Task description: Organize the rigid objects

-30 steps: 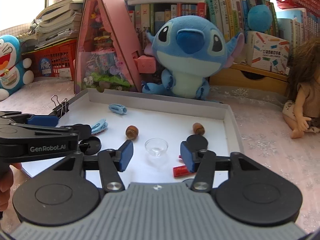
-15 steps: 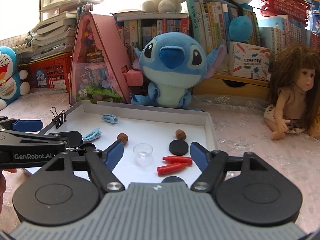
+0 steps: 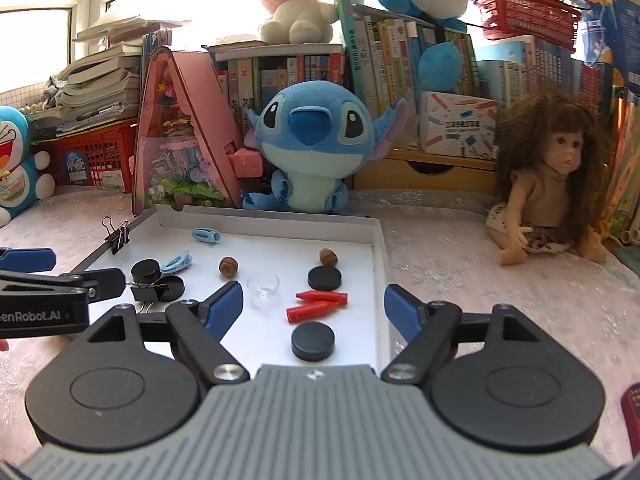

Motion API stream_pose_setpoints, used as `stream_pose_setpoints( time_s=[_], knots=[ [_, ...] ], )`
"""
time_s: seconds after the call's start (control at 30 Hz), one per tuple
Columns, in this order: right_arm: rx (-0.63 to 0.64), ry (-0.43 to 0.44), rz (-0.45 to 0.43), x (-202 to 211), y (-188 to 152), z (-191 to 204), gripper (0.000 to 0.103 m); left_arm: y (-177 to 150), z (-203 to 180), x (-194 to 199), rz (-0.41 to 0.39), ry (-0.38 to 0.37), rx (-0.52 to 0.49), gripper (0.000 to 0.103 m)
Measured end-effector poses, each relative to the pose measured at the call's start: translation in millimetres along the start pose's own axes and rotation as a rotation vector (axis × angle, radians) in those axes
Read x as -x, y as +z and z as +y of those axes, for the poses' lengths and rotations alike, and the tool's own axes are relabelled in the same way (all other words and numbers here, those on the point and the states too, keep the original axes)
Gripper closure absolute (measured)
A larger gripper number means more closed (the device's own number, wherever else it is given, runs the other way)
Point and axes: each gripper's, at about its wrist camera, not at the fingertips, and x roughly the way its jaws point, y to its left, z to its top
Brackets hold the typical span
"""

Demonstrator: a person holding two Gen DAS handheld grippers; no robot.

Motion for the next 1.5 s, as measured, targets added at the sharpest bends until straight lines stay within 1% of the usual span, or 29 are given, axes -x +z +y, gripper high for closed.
stream_pose_setpoints(
  time_s=[0.1,0.23,0.4,0.57,0.73,1.17,1.5],
  knots=[
    [-0.004,-0.009,-0.008,9,-4,-2,0.016,-6,-1,10,-0.008,-0.004,-0.005,0.016],
    [-0.010,-0.007,0.004,17,-11,-2,0.015,-14,-2,21,-0.003,-0.022,-0.002,0.016],
    [-0.008,-0.012,0.009,25,-20,-1,0.015,-23,-5,33,-0.003,-0.027,-0.009,0.016],
    [-0.035,-0.008,0.023,30,-27,-3,0.015,-29,-8,39,0.004,-0.031,-0.015,0.016],
    [-0.029,-0.011,0.019,37,-33,-1,0.014,-36,-8,44,0.019,-0.031,-0.018,0.015],
    [-0.012,-0.002,0.038,43,-47,6,0.012,-54,-6,43,0.062,-0.018,-0.003,0.015],
    [-0.020,-0.015,0.096,31,-62,9,0.011,-67,-4,29,0.105,0.003,0.006,0.015]
  ],
)
